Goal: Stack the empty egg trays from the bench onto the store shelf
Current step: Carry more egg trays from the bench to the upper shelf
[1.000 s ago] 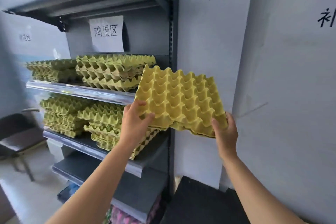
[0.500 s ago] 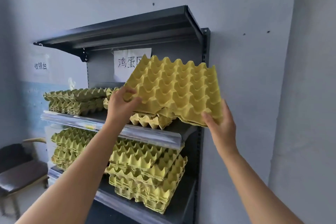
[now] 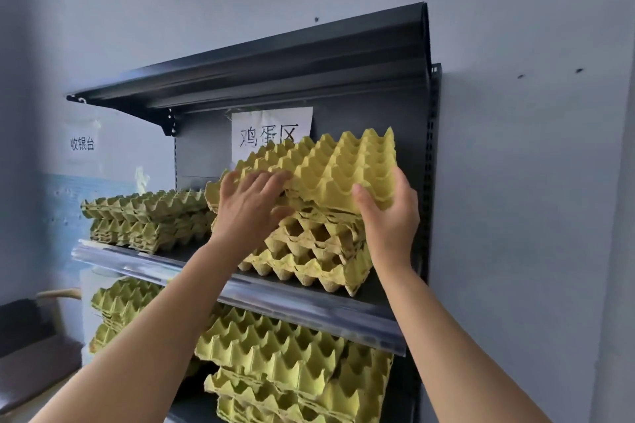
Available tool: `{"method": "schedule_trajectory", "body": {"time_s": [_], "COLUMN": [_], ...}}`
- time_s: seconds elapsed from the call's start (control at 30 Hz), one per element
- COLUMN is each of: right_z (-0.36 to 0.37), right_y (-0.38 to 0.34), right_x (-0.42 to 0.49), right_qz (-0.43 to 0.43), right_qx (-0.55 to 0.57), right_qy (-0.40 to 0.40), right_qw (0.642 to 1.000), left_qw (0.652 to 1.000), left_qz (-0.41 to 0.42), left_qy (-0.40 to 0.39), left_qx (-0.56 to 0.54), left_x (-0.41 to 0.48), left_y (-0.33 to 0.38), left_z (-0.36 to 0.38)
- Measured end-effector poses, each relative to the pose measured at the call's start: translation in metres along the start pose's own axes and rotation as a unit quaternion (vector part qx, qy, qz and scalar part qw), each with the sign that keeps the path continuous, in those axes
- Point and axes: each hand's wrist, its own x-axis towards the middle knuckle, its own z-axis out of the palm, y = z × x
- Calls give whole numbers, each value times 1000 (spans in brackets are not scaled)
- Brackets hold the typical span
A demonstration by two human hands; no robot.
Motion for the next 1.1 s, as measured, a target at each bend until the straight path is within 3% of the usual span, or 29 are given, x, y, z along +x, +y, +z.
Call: {"method": "schedule_trajectory", "body": {"time_s": [0.3,0.53,0.7,0.87,1.1], "right_z": [56,58,66,63,39], "right_y": [4,12,14,15,8], "right_x": [17,9,5,5,10], "right_qz": [11,47,45,15,-90], "right_qx": [-221,-176,-179,-232,-381], "right_qy": [11,20,25,9,21], "right_qw": [975,983,983,972,920], "left_qw": [996,992,990,987,981], "left_qz": [14,87,68,66,84], "left_qy": [-15,43,8,-8,65], "left_qx": [-91,-82,-123,-144,-163], "left_x": [26,33,35,28,44], "left_y": [-57,-68,-74,-78,-51], "left_z": [38,52,61,67,44]}}
